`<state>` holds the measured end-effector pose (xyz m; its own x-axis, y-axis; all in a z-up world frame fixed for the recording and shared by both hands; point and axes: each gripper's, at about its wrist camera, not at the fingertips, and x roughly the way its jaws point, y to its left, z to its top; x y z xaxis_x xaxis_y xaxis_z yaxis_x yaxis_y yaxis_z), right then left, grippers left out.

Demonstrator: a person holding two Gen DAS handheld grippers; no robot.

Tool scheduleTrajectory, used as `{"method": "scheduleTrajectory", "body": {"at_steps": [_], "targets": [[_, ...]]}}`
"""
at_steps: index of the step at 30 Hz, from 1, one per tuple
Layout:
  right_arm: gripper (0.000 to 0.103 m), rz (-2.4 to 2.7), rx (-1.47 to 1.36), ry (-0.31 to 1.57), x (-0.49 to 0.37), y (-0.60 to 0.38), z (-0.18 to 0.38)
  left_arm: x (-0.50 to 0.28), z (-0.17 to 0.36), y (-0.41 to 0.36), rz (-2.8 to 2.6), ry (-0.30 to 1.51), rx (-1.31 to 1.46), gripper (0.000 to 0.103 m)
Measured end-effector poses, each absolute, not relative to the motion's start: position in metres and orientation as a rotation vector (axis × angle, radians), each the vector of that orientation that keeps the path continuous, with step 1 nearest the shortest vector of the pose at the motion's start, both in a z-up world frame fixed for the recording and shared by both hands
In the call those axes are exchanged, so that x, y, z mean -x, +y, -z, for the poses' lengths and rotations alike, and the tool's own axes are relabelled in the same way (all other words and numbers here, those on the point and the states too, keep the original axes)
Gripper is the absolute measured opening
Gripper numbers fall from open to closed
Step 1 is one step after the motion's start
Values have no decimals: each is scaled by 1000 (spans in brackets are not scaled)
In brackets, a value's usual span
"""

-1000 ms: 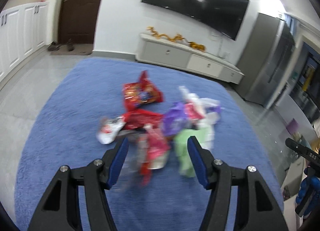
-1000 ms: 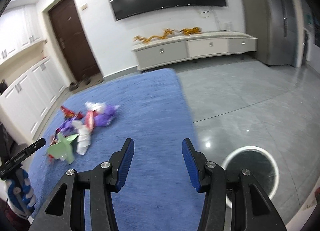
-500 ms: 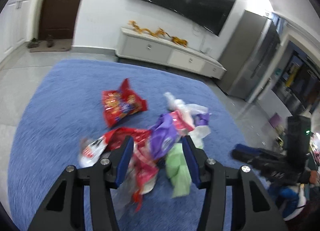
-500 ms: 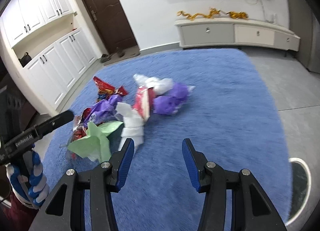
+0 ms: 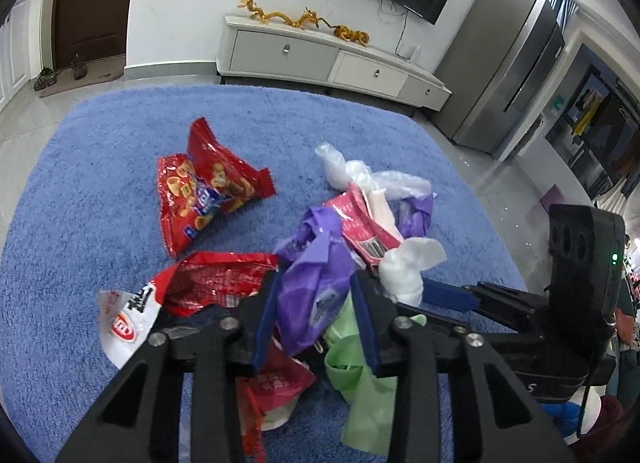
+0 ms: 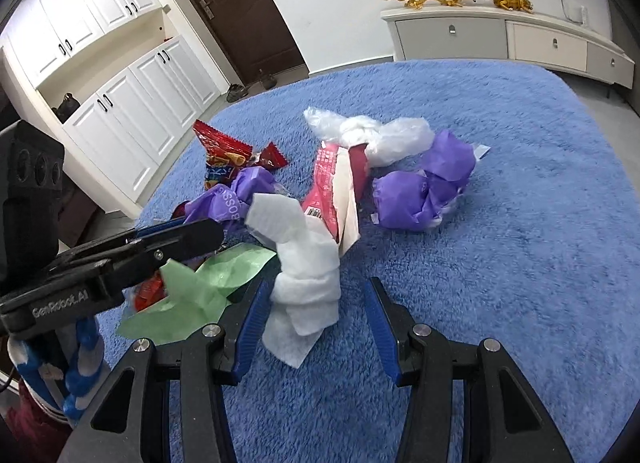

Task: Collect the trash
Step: 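Grasp the white tissue with the right tool while the left tool grasps a purple bag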

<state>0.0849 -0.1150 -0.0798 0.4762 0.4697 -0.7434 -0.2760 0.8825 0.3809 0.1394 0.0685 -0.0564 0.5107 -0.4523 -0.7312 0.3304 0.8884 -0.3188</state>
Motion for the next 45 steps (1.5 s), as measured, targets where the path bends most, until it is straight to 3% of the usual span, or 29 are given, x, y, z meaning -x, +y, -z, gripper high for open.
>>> {"method": "scheduleTrajectory", "body": {"at_steps": [3, 7, 30, 38, 45], "targets": [[27, -477, -229, 965, -81, -121, 78, -139, 54, 67, 485, 915, 149, 22], [22, -477, -244, 949, -69, -134, 75, -132, 48, 63, 493, 895, 147, 19], [21, -324, -383, 788, 16, -256, 36, -52, -24, 90, 444, 700, 219, 19], [21, -245, -413, 750, 42, -303, 38, -40, -32, 41, 487, 720, 174, 19], [21, -118, -475, 738, 71, -369, 52, -35, -30, -55, 624, 761, 75, 19]]}}
